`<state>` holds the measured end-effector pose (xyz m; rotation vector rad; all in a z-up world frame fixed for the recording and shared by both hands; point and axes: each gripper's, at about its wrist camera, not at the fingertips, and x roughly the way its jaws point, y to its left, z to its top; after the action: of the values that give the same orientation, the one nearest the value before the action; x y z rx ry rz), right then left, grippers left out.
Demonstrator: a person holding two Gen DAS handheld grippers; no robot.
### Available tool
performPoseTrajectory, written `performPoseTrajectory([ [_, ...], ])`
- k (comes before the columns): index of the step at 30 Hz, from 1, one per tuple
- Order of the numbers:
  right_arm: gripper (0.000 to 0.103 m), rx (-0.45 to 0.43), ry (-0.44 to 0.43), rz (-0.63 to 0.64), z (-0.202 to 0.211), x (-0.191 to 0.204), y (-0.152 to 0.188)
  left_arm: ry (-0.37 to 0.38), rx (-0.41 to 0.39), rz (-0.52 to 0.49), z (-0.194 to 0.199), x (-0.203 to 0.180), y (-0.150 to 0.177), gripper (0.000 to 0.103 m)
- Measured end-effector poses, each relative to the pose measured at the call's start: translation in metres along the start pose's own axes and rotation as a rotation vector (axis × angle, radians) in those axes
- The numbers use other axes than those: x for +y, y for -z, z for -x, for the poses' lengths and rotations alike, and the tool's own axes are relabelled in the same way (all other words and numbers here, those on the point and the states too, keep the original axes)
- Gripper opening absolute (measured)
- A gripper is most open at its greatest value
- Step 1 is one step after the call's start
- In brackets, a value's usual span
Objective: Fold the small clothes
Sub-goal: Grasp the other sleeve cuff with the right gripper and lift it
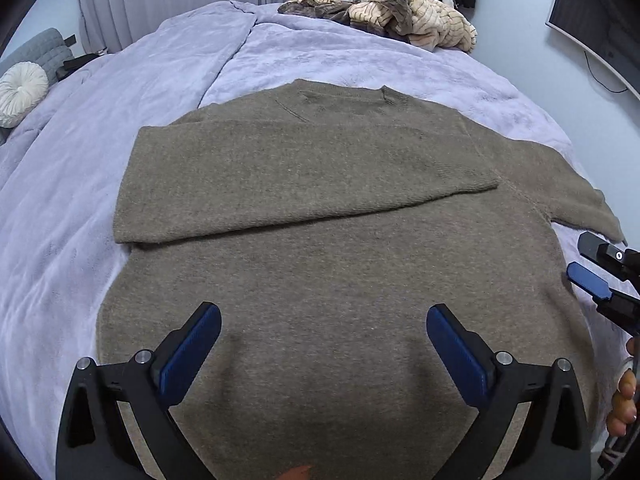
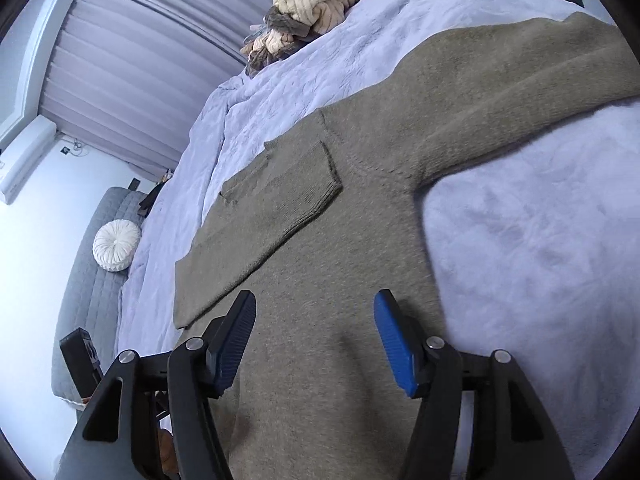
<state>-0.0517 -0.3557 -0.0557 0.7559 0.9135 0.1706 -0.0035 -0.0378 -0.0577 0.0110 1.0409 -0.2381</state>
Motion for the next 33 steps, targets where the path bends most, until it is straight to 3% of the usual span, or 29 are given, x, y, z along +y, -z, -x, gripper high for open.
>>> performPoseTrajectory([
  [8, 0.066, -0.177, 0.056, -0.152, 0.071, -0.073, -0.033, -0.009, 0.102, 0.063, -0.023, -0.008, 0.006, 0.103],
  [13, 0.066, -0.301, 0.115, -0.314, 0.111, -0.136, -0.052, 0.008, 0.103, 0.057, -0.022, -0.028, 0.007, 0.103],
  [19, 0.066, -0.399, -0.014, -0.529, 0.128, -0.197, -0.073, 0.025, 0.087, 0.02, -0.018, -0.058, -0.004, 0.103],
  [25, 0.066, -0.446, -0.103, -0.599, 0.123, -0.215, -0.095, 0.041, 0.088, -0.004, -0.021, -0.083, -0.017, 0.103],
  [31, 0.066, -0.487, -0.23, -0.686, 0.12, -0.229, -0.095, 0.049, 0.086, -0.02, -0.025, -0.093, -0.024, 0.103],
  [33, 0.054, -0.481, -0.257, -0.712, 0.117, -0.233, -0.095, 0.049, 0.08, -0.021, -0.025, -0.093, -0.026, 0.103],
])
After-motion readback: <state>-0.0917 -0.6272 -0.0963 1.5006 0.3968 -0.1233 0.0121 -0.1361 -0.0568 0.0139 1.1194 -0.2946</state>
